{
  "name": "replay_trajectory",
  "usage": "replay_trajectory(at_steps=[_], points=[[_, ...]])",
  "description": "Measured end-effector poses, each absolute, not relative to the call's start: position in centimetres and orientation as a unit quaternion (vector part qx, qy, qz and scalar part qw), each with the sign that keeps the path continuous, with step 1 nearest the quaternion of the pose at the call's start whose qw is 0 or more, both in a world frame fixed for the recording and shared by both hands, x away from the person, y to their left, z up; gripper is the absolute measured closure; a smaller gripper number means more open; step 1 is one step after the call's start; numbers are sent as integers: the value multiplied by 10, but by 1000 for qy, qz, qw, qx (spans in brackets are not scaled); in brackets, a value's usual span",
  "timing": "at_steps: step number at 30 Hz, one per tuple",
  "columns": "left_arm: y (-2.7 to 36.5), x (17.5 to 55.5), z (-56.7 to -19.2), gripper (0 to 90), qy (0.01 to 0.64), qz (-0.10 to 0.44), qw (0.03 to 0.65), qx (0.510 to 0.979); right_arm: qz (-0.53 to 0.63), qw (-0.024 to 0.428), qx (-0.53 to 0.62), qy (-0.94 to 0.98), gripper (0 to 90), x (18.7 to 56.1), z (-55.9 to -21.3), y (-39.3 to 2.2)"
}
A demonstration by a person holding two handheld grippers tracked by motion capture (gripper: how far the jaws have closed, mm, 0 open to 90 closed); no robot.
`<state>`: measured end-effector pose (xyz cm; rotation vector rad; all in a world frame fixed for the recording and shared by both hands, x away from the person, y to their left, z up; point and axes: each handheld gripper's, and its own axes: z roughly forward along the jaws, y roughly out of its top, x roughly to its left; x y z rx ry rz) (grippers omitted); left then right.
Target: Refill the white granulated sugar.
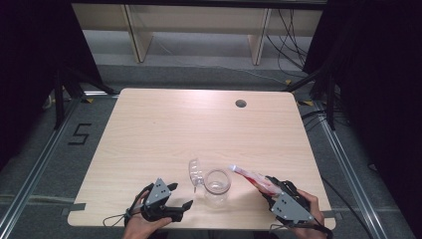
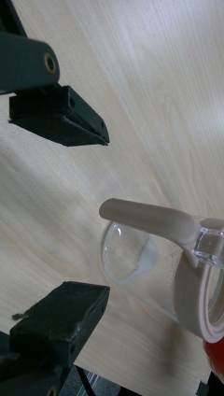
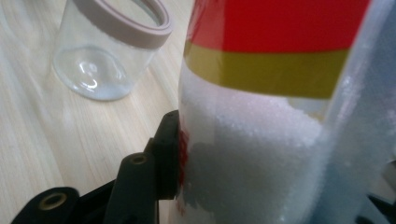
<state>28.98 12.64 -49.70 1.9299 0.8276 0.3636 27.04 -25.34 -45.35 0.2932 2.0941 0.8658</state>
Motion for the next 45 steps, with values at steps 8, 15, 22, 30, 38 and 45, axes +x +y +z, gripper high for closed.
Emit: replay_trajectory(at_steps=[8,15,22,30,38,45], points=[[125,290,-498,220,343,146,486,790,317,427,103,841,570,269,-454,-252],[126,291,-498,220,336,150,484,794,288,432,72,852,571,269,-451,-249],[126,290,-497,220,346,150,485,789,267,445,51,854,572,269,-448,-246],[127,291,-497,220,351,148,489,785,265,440,53,856,573,269,-450,-240],[128,291,-497,220,341,152,485,791,246,456,36,854,574,269,-450,-238],[128,291,-496,220,343,154,482,792,225,481,-9,847,575,271,-451,-235]])
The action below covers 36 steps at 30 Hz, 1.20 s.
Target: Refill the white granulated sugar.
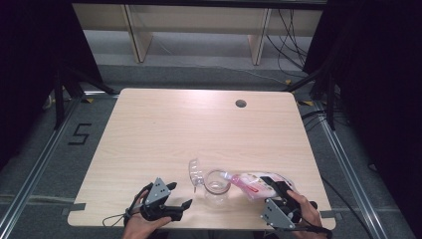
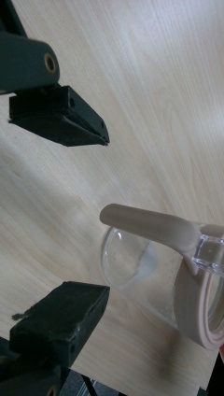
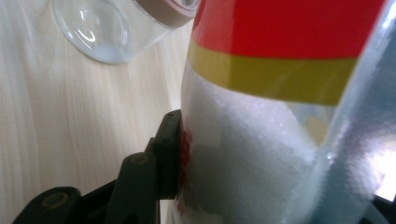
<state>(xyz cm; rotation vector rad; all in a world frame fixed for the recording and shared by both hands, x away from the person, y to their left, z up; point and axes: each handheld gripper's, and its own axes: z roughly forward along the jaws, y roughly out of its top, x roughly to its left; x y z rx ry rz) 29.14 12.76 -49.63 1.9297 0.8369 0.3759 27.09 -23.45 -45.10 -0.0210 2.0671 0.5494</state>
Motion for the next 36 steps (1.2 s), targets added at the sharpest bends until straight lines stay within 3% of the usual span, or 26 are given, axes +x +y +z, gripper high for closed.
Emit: replay_trajectory(at_steps=[36], points=[[127,291,-497,220,346,148,487,788,161,496,-87,849,581,278,-444,-220]])
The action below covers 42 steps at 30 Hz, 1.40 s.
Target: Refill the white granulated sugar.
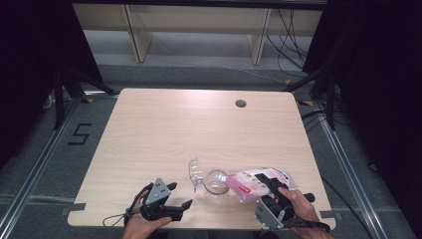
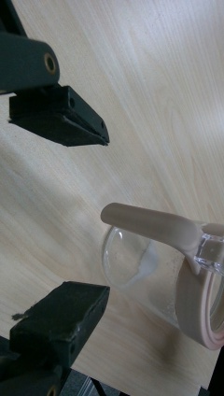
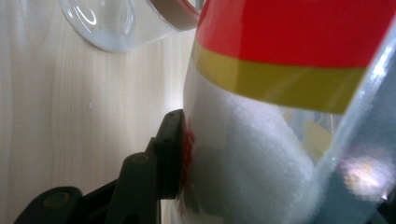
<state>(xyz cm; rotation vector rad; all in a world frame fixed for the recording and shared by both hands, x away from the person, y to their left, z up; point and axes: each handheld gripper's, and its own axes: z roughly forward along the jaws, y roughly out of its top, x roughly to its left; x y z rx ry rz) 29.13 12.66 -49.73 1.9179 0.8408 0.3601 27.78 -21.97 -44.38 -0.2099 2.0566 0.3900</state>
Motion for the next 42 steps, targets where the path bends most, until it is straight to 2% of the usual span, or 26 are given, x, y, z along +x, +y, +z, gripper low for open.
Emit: replay_trajectory(at_steps=[16,19,23,27,33,42], points=[[126,291,-497,220,349,150,488,786,140,493,-88,854,585,279,-444,-218],[127,291,-497,220,348,151,484,789,128,501,-125,847,586,281,-440,-216],[127,292,-497,220,343,152,483,791,122,500,-101,851,586,278,-442,-216],[126,291,-498,221,349,147,489,786,95,507,-153,843,587,281,-436,-215],[126,291,-497,220,350,147,490,785,105,500,-108,853,588,278,-442,-216],[128,291,-496,221,344,152,483,791,95,519,-148,837,590,279,-438,-214]])
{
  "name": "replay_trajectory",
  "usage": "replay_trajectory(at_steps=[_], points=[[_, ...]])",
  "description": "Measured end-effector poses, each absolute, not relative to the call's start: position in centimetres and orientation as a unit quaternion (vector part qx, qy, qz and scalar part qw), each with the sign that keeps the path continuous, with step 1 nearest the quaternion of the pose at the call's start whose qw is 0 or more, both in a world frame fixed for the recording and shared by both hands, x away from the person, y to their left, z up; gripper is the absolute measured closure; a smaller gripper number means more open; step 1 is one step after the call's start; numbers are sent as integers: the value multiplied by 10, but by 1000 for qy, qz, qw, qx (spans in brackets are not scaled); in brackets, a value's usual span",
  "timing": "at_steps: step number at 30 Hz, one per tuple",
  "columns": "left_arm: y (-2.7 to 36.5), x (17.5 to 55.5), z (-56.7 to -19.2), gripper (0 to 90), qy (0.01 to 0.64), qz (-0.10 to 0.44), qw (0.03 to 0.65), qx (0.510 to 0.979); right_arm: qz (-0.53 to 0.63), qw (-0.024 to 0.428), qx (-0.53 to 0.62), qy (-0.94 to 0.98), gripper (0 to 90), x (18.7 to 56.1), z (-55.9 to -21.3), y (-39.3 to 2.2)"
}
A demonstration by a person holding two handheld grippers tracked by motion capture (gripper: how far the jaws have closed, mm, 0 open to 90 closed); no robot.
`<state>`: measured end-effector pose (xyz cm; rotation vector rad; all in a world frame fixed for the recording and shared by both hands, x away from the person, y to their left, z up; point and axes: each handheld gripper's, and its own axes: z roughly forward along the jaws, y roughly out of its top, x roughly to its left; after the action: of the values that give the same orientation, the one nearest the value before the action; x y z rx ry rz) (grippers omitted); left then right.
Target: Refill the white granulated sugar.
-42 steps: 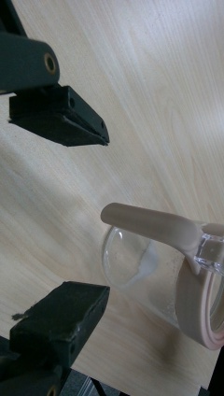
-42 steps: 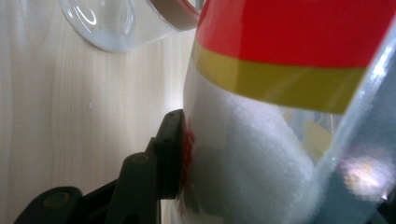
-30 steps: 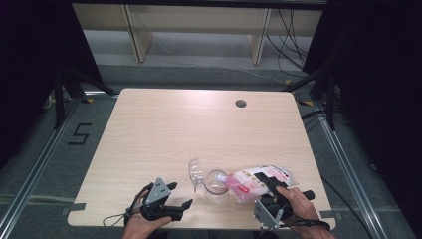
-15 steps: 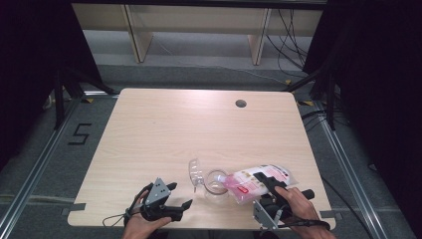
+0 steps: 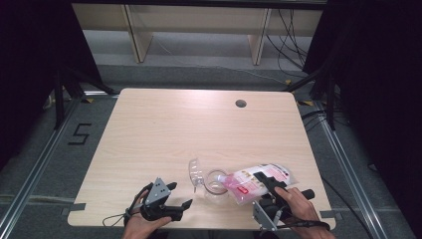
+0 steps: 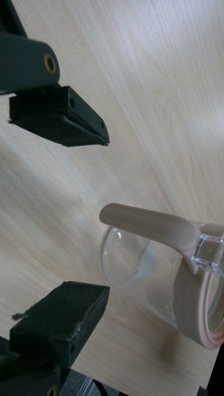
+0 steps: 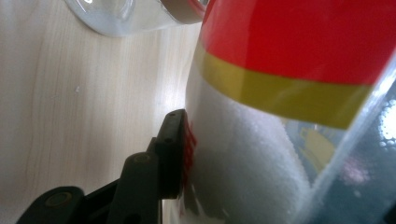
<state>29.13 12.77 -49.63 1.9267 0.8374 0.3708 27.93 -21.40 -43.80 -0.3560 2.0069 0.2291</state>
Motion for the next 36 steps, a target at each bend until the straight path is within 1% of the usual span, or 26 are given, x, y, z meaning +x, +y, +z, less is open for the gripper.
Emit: replay_trajectory(at_steps=[2,3,5,6,7,8,9,12,14,15,16,27,28,33,34,36], points=[[128,292,-496,221,344,152,486,789,98,518,-150,837,590,280,-439,-214],[128,292,-496,221,344,151,484,790,100,513,-124,843,590,277,-442,-215],[128,291,-496,221,345,153,481,791,94,510,-129,845,590,277,-442,-215],[128,292,-496,221,342,152,483,791,89,517,-167,835,590,281,-438,-213],[128,292,-496,220,342,152,483,791,89,516,-166,835,591,281,-438,-213],[128,292,-496,221,342,152,484,791,92,514,-140,841,591,278,-440,-215],[128,292,-496,221,342,152,484,791,83,520,-164,834,590,280,-436,-213],[128,291,-496,220,342,153,481,793,78,526,-172,829,591,279,-434,-213],[128,291,-496,221,343,153,481,792,75,523,-173,831,591,279,-434,-213],[128,291,-496,221,342,153,481,793,75,519,-152,838,591,277,-437,-214],[128,292,-496,221,341,152,483,792,74,523,-180,830,591,280,-435,-212],[127,291,-497,221,348,148,484,789,66,529,-178,828,593,279,-432,-213],[128,293,-496,220,335,154,481,796,66,526,-151,834,594,276,-435,-214],[128,293,-497,221,337,153,481,795,64,529,-155,832,594,276,-434,-214],[128,292,-496,221,339,152,481,794,56,532,-176,826,594,277,-432,-213],[127,292,-497,221,345,150,482,791,55,535,-182,823,594,278,-432,-213]])
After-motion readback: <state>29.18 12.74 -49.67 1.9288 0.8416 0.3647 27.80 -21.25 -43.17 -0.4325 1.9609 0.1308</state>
